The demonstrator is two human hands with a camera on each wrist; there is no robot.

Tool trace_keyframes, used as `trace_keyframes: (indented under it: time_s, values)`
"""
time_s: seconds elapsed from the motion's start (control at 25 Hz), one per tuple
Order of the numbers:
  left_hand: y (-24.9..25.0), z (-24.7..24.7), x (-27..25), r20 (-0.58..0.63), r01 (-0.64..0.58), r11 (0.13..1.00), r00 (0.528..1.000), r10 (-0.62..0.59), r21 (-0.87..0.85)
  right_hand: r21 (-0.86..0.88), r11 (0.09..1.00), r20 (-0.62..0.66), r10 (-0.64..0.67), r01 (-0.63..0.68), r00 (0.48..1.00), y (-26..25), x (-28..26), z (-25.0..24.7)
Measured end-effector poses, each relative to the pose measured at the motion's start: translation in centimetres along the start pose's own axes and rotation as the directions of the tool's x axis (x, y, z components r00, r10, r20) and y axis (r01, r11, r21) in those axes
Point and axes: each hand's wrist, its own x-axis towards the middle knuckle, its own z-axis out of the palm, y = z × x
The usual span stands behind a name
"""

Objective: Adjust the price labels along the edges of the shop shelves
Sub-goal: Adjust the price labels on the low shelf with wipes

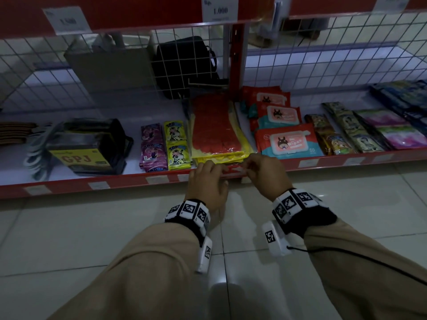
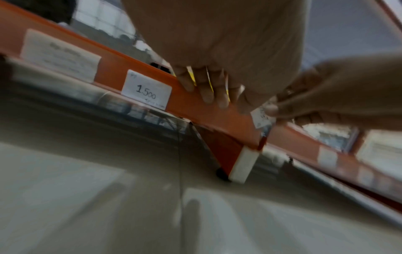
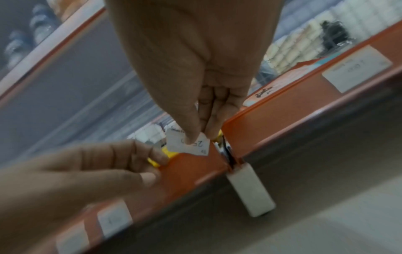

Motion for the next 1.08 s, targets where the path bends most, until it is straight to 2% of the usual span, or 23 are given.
trace_keyframes:
  time_s: [0.12,0.16,0.24,0.28,0.32,0.48,0.56,0.64,0.72,0.8,0.92,1.08]
  values:
    - [-0.5,0.0,0.4,-0.059,0.012,0.980,0.998,-0.024,-0.201,0.274,0.954,-0.042,0.134,-0.118,0.990,-0.5,0.2,-0.2]
    - [-0.5,0.1,0.4,-0.072,0.010,0.975,0.997,-0.026,-0.221,0.412,0.891,0.002,0.211,-0.193,0.978,-0.8,0.2,-0.2]
    - [-0.4,0.2,0.4,-0.086,0.017,0.973,0.996,-0.037,-0.229,0.679,0.654,0.152,0.319,-0.334,0.935,-1.7,0.1,0.1]
    - [-0.3,0.2,0.4,-0.089,0.025,0.973,0.995,-0.047,-0.228,0.743,0.558,0.208,0.333,-0.370,0.920,-2.0,0.0,0.3]
    - [-0.2,0.2,0.4,-0.090,0.035,0.973,0.994,-0.057,-0.228,0.757,0.529,0.230,0.333,-0.383,0.914,-2.1,-0.2,0.6]
    - [-0.3,0.3,0.4,-0.081,0.054,0.973,0.994,-0.074,-0.226,0.720,0.577,0.261,0.288,-0.384,0.921,-2.2,-0.7,1.8]
    - [-0.3,0.2,0.4,-0.067,0.061,0.977,0.995,-0.076,-0.204,0.639,0.695,0.220,0.245,-0.329,0.944,-2.2,-0.7,1.8]
    - [-0.3,0.1,0.5,-0.052,0.057,0.982,0.996,-0.067,-0.182,0.464,0.865,0.119,0.156,-0.194,0.981,-1.7,-0.4,1.5]
    - [-0.3,0.0,0.5,-0.046,0.050,0.983,0.997,-0.059,-0.175,0.290,0.955,0.047,0.048,-0.060,0.998,-1.3,-0.1,0.9]
    - [-0.4,0.0,0.5,-0.052,0.054,0.978,0.996,-0.066,-0.202,0.291,0.956,0.023,0.038,-0.043,0.999,-1.0,0.1,0.7]
    - [-0.3,-0.1,0.5,-0.068,0.047,0.969,0.996,-0.065,-0.243,0.403,0.908,0.060,0.098,-0.114,0.993,-1.2,0.2,0.9]
    - [-0.7,-0.7,0.5,-0.009,0.008,0.979,1.000,-0.010,-0.202,0.254,0.967,0.040,-0.004,-0.006,0.999,-0.9,0.3,0.4]
